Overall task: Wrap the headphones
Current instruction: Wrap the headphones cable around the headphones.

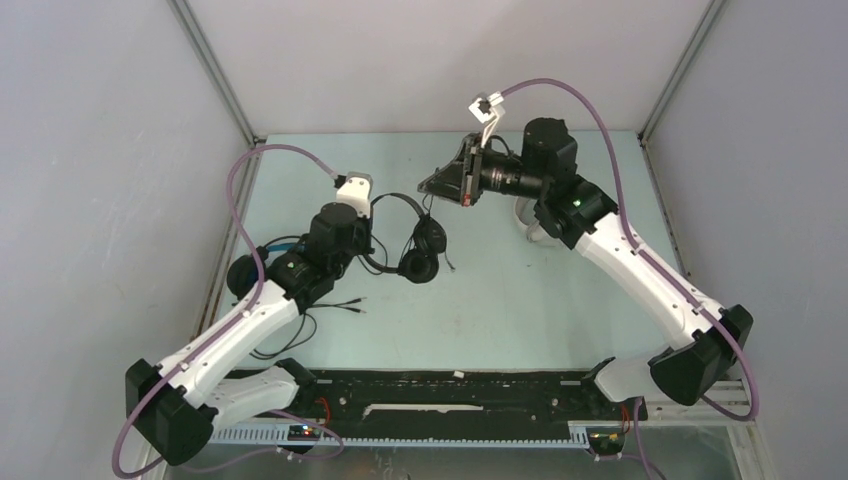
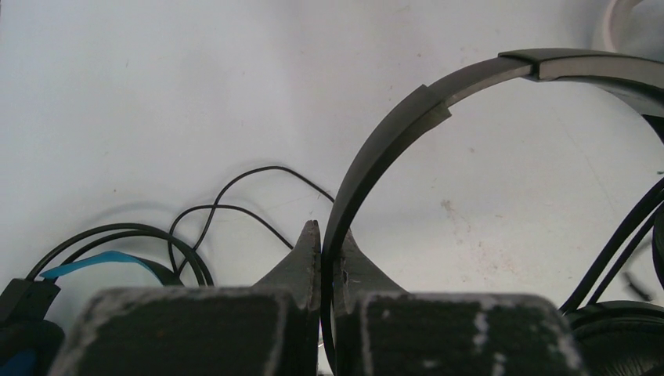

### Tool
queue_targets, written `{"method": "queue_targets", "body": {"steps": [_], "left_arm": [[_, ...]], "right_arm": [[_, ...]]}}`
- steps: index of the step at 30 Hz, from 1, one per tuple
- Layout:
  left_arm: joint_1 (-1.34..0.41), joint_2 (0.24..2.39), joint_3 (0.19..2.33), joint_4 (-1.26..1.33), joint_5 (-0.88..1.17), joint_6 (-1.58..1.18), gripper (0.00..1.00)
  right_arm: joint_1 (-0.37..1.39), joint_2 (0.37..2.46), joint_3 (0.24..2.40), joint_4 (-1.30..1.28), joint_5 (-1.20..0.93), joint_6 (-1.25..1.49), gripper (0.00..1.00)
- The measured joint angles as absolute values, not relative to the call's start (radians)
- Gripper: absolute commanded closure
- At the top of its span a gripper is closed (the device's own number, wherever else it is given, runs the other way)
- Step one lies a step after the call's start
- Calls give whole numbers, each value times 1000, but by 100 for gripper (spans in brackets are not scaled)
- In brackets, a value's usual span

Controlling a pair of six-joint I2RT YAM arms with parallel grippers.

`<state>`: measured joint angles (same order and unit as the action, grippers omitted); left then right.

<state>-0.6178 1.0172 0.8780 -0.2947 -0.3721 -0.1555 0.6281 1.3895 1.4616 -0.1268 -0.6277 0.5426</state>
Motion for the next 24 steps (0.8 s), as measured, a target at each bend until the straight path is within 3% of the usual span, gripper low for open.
{"method": "queue_targets", "body": {"steps": [13,17,24], "left_arm": [[-620,1070,879,-306,-484,-172,100],[-620,1095,899,-334,-538,-214,100],[-607,1144,960,-406,-584,-331,100]], "right_arm": [[696,1425,1486,-207,-776,553,100],[735,1444,1468,-187,-783,572,94],[808,1505,1456,-167,-743,577,94]]}}
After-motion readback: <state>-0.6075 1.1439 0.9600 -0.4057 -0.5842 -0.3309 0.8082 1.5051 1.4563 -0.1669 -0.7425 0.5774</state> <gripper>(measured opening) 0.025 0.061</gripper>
